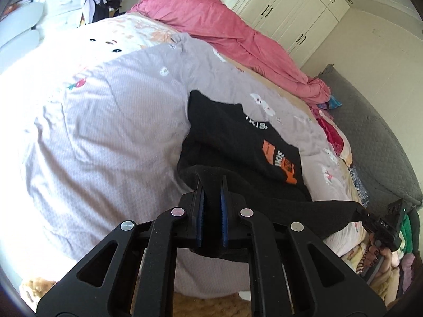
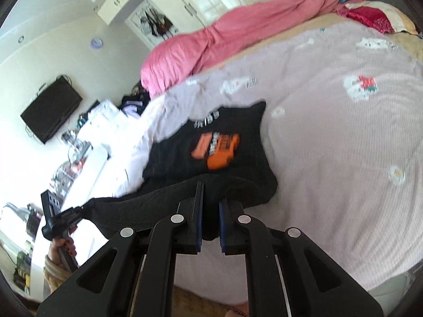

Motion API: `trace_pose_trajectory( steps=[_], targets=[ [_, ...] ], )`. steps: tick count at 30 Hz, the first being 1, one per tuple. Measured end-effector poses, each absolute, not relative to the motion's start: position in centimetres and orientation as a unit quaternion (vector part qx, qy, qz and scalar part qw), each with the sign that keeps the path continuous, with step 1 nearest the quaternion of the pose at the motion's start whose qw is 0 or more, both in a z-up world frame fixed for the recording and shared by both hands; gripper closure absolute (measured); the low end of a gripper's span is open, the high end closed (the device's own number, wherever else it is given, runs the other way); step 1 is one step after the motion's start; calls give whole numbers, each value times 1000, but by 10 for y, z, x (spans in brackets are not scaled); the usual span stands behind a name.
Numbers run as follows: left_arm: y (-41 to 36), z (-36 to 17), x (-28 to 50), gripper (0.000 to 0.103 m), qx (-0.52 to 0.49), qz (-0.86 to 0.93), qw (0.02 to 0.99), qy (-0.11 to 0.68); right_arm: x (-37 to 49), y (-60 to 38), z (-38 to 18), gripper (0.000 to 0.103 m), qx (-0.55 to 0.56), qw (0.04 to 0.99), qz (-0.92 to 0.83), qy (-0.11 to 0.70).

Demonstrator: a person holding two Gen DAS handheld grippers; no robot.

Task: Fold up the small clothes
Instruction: 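Lift the hem with both tools and fold it over toward the collar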

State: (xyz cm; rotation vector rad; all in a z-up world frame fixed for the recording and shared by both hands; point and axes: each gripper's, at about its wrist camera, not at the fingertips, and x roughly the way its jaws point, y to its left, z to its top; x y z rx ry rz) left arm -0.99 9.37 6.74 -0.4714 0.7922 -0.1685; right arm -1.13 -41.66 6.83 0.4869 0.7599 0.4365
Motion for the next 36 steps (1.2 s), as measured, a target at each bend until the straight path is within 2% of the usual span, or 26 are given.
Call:
trace_pose_trajectory(
  steps=[13, 36],
  targets=[
    [83, 91, 37, 99, -190, -64, 907, 369, 28, -415, 78, 94, 263, 893, 186, 314],
    [78, 87, 100, 99, -165, -49, 911, 374, 75, -397, 79, 94, 197, 926, 135, 292]
  ],
)
